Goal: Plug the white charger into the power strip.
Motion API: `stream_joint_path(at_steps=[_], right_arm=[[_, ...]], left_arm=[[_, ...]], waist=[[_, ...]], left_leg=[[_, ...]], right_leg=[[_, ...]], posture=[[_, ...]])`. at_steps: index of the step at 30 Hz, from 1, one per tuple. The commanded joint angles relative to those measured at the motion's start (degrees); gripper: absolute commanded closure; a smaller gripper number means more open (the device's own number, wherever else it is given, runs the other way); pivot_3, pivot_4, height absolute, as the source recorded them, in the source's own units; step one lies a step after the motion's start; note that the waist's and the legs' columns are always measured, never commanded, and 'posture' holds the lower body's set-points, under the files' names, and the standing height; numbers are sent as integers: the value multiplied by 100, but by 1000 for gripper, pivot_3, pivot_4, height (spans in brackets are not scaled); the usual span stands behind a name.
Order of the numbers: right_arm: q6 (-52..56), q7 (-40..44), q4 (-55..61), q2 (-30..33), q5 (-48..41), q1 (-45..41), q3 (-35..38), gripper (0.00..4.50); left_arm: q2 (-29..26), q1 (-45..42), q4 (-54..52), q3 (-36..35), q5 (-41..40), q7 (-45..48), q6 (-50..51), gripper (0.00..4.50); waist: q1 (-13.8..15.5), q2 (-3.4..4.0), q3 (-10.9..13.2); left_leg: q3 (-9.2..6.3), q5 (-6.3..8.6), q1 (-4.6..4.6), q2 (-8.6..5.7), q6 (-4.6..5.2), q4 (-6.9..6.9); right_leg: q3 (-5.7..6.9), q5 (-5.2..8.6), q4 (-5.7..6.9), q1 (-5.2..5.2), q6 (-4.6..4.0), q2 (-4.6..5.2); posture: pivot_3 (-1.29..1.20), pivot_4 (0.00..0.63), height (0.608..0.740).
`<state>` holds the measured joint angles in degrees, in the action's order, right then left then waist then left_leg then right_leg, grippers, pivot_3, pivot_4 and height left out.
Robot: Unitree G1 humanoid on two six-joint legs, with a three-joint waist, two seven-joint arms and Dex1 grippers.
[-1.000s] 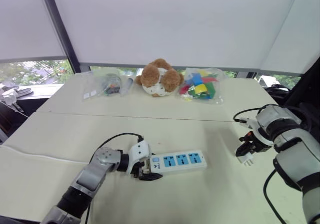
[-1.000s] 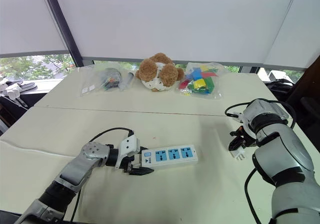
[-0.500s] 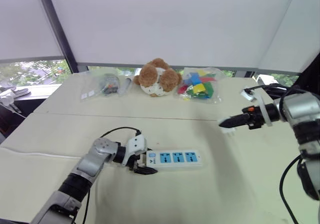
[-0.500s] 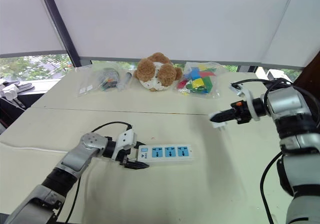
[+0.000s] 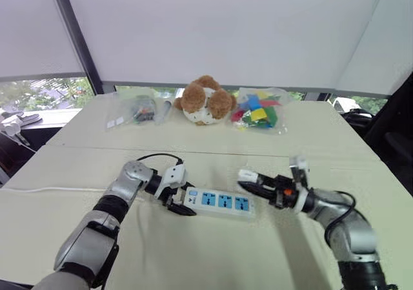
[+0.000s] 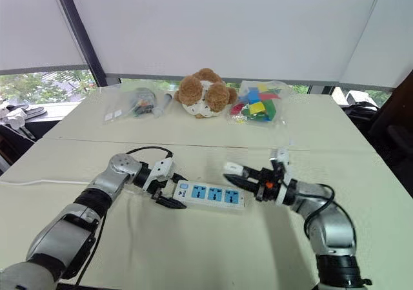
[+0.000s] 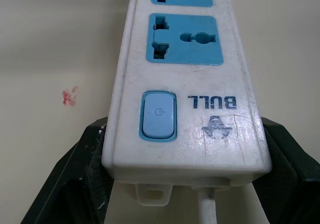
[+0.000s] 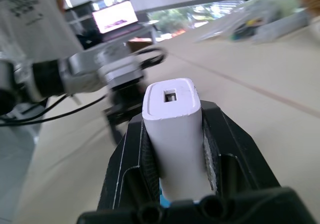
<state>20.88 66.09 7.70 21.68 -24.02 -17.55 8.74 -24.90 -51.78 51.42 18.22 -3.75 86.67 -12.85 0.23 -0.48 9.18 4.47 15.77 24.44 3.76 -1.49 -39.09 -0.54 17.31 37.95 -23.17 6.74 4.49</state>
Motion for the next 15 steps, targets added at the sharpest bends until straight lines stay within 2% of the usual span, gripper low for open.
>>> stream_joint_path(at_steps=[1, 15], right_arm=[[-562, -49, -193, -27, 0, -54, -156, 3757], [-902, 261, -834, 197, -222, -16, -464, 3757]], left_arm=[[42, -123, 95, -118, -2, 258, -41, 1442], [-84, -93, 175, -85, 6, 583, -110, 1442]], waist=[[1, 0, 0], [17, 0, 0]], left_leg=[[0, 0, -1, 0, -1, 0], [-3, 0, -1, 0, 1, 0]], right_leg=[[0, 0, 0, 1, 0, 0], [0, 0, 0, 3, 0, 0]], posture=[[0, 150, 739], [0, 150, 739]])
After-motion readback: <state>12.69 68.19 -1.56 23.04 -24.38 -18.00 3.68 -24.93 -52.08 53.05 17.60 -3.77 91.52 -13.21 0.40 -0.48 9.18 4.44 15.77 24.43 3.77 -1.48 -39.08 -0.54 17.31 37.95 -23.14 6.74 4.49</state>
